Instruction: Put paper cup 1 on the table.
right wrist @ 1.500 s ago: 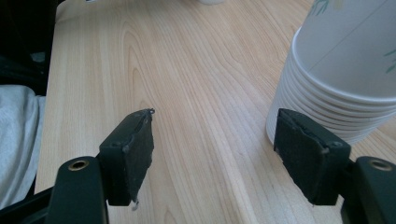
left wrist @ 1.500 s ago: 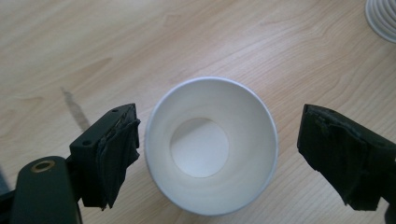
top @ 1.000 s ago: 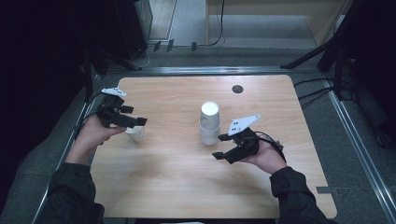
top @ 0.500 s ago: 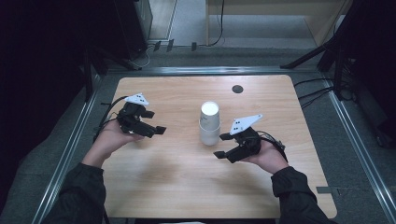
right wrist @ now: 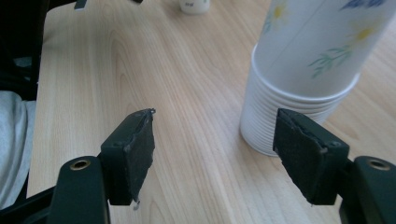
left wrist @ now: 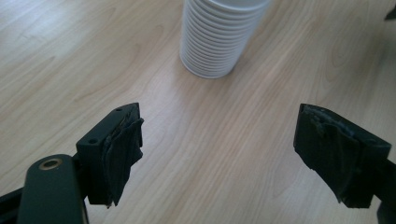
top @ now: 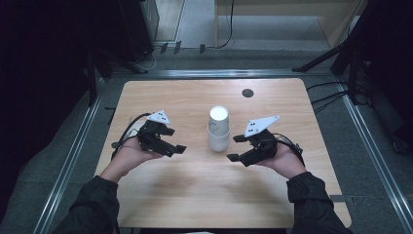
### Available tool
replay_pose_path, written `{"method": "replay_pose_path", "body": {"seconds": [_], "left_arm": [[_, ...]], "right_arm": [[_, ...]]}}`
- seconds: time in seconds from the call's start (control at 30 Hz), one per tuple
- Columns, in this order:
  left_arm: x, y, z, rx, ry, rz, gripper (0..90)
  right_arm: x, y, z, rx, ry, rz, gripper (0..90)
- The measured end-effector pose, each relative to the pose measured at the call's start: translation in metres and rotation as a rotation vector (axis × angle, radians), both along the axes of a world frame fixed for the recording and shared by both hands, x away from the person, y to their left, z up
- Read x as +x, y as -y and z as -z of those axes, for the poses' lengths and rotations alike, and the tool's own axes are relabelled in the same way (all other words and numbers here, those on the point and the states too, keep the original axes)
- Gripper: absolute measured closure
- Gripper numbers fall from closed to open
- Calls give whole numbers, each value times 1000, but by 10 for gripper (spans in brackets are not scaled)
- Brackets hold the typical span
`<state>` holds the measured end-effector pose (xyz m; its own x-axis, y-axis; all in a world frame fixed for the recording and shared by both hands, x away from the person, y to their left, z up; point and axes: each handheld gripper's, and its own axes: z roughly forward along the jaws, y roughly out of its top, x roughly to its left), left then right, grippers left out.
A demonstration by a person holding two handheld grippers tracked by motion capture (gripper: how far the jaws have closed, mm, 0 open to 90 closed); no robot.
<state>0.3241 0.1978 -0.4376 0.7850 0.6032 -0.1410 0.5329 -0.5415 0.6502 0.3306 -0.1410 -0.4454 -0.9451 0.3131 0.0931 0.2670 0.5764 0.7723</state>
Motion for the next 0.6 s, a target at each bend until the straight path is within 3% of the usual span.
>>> {"method": "replay_pose_path", "body": {"seconds": [0.2, 0.5, 0.6], "left_arm": [[-14, 5, 8, 1, 8, 11, 157], [-27, 12, 14, -37, 9, 36, 158], [-31, 14, 17, -29, 21, 49, 158]], "right_arm": [[7, 12, -11, 30, 17, 26, 299], [19, 13, -22, 35, 24, 44, 299], [25, 12, -26, 29, 29, 43, 297]]}}
